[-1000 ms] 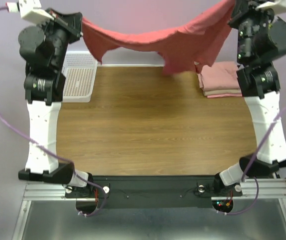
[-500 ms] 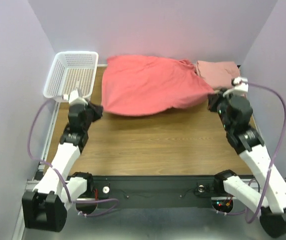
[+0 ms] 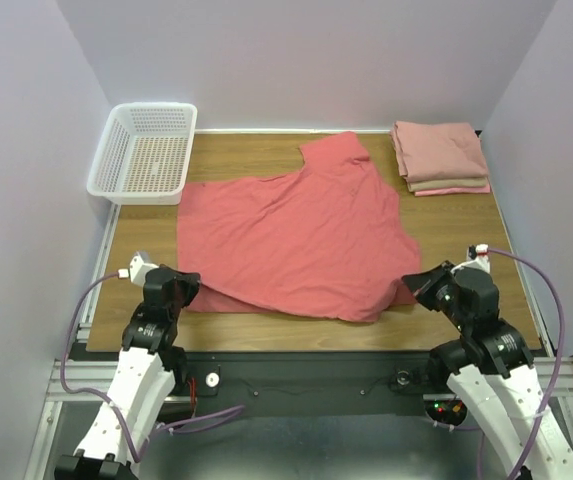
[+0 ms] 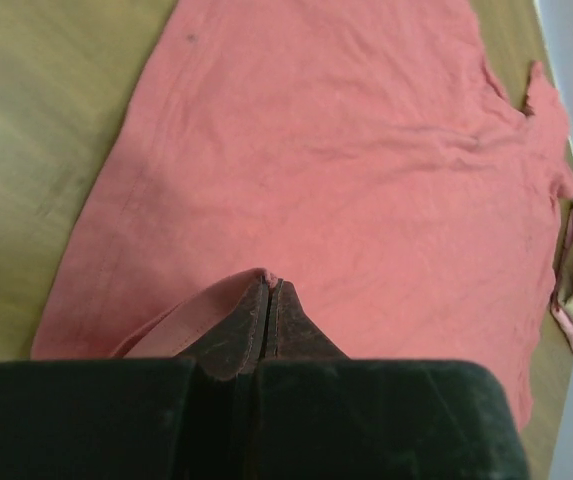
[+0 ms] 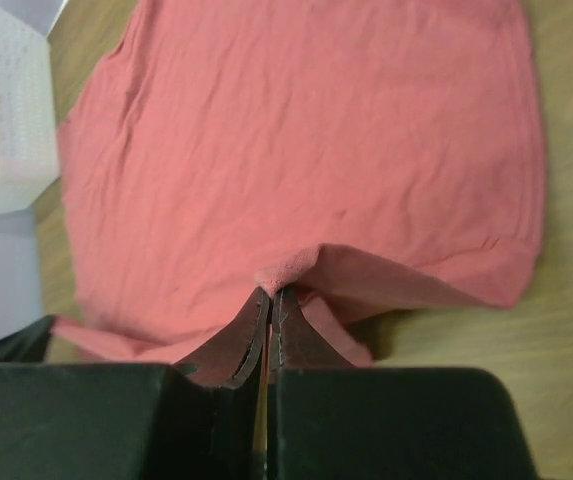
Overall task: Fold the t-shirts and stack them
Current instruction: Flatten the tshirt out, then fold the tshirt
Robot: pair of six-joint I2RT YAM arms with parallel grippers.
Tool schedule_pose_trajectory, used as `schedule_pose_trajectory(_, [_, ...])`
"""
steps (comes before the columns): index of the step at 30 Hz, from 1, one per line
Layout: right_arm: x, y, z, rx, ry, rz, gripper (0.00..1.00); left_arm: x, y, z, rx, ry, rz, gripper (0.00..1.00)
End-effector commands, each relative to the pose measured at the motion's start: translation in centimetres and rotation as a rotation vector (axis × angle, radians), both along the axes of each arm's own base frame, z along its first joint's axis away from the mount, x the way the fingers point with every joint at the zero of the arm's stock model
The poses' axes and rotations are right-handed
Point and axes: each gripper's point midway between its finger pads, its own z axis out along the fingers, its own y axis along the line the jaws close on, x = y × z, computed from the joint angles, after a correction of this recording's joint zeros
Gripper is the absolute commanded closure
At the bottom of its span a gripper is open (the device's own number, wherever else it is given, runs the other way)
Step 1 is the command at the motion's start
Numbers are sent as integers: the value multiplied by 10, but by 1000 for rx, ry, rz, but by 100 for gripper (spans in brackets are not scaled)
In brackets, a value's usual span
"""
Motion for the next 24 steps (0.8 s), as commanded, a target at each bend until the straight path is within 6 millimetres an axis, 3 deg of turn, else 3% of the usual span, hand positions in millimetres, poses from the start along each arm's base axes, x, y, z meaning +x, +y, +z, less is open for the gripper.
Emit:
schedule_pose_trajectory(1, [-27, 23, -22, 207, 175, 24, 100, -16, 5, -14, -94, 70, 100, 100])
schedule_pose_trajectory(4, [-28, 10, -28, 205, 164, -56, 100, -26, 10, -16, -104, 91, 140, 100])
schedule_pose_trajectory(9, [-21, -9, -6, 186, 73, -151, 100, -28, 6, -11, -150, 55, 138, 100])
schedule_pose_trajectory(15, [-6, -24, 4, 79, 80, -219, 100, -27, 10, -8, -148, 88, 176, 100])
schedule_pose_trajectory(18, [8, -31, 20, 38, 39, -252, 100, -26, 14, 0, -132, 101, 195, 100])
schedule_pose_trajectory(24, [45, -20, 42, 22, -28, -235, 99, -31, 26, 10, -114, 170, 289, 100])
